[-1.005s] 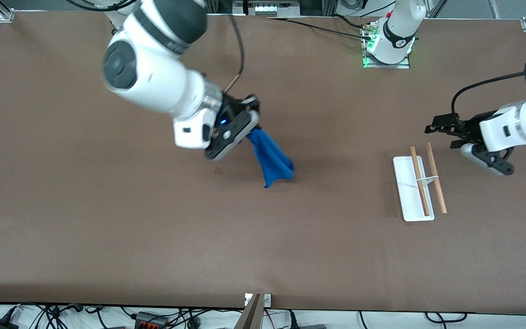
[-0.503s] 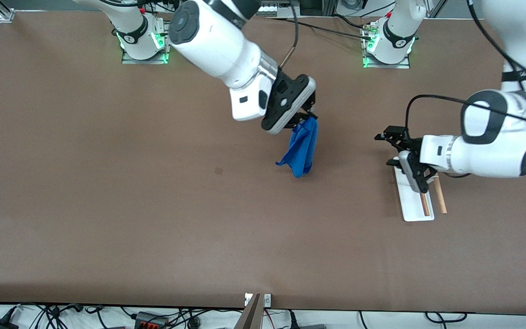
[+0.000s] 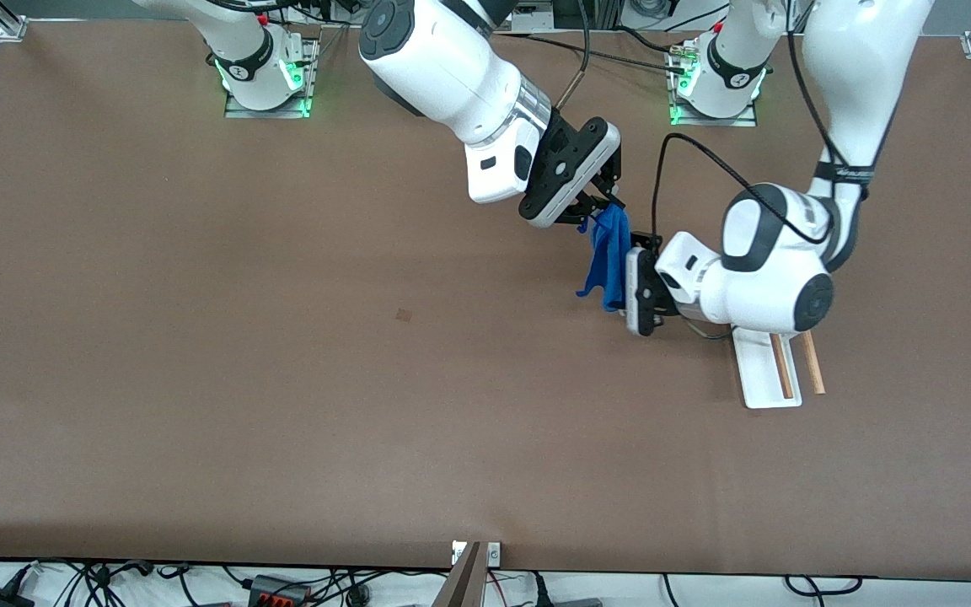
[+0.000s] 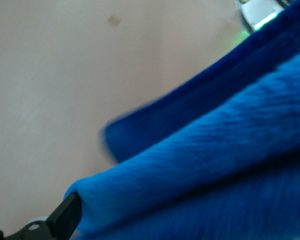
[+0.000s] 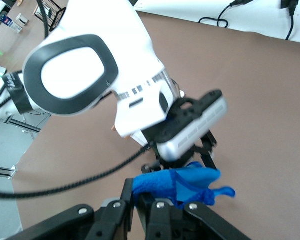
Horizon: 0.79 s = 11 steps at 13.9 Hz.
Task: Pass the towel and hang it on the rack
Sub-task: 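Grasp the hanging towel with the left gripper beside the right gripper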
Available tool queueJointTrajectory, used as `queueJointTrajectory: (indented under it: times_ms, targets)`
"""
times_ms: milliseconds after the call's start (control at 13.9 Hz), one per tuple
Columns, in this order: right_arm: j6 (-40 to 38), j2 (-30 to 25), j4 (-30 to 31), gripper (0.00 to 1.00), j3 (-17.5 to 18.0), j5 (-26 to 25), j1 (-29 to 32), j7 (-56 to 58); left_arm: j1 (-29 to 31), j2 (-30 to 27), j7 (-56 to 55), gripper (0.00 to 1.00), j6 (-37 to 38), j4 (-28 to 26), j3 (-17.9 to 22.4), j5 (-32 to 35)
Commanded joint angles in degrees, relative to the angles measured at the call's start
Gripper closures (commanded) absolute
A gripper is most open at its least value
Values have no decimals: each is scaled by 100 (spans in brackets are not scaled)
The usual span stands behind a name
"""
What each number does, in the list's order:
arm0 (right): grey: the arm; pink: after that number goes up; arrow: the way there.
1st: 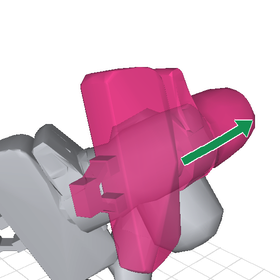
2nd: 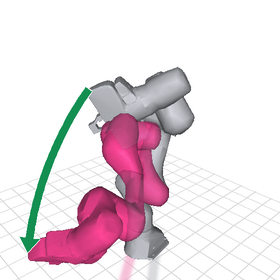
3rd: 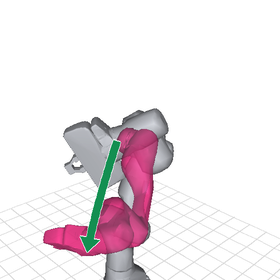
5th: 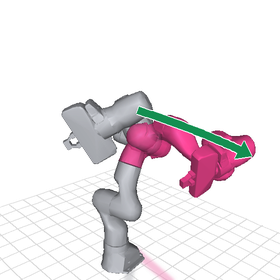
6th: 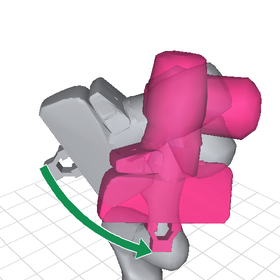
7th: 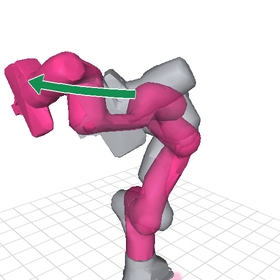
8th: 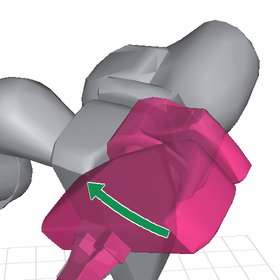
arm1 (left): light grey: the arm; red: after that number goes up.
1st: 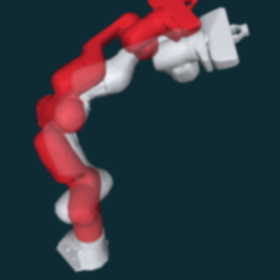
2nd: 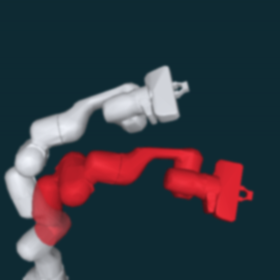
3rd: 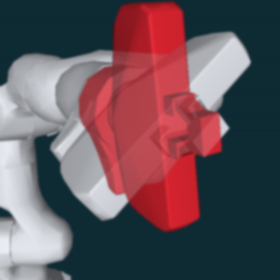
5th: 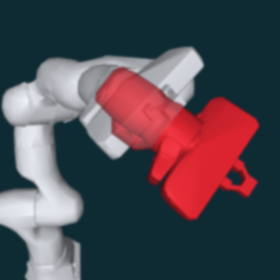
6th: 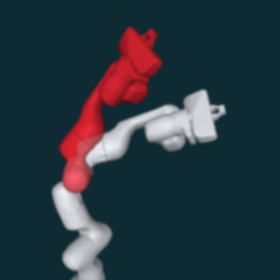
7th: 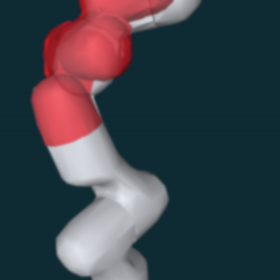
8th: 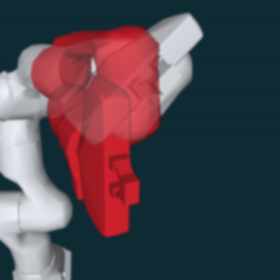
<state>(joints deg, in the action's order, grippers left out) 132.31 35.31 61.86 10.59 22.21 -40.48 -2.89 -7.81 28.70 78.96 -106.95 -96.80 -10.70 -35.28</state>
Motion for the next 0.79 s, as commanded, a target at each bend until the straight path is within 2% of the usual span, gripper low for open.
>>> queueJointTrajectory:
  times_ms: [0,72,144,215,287,718]
  targets:
    - [40,20,-86,100,-22,-129,-39,-124,70,127,734,3,-71,21,-73,-488]
    - [40,20,-86,100,-22,-129,-39,-124,35,127,891,35,-193,47,-81,-550]
    - [40,20,-86,100,-22,-129,-39,-124,26,127,1006,60,-351,56,-90,-663]
    - [40,20,-86,100,-22,-129,-39,-124,17,127,1077,83,-492,48,-90,-708]
    - [40,20,-86,100,-22,-129,-39,-124,17,119,1034,99,-537,56,-90,-709]
    - [40,20,-86,100,-22,-129,-39,-124,-27,75,797,99,-792,39,-143,-638]
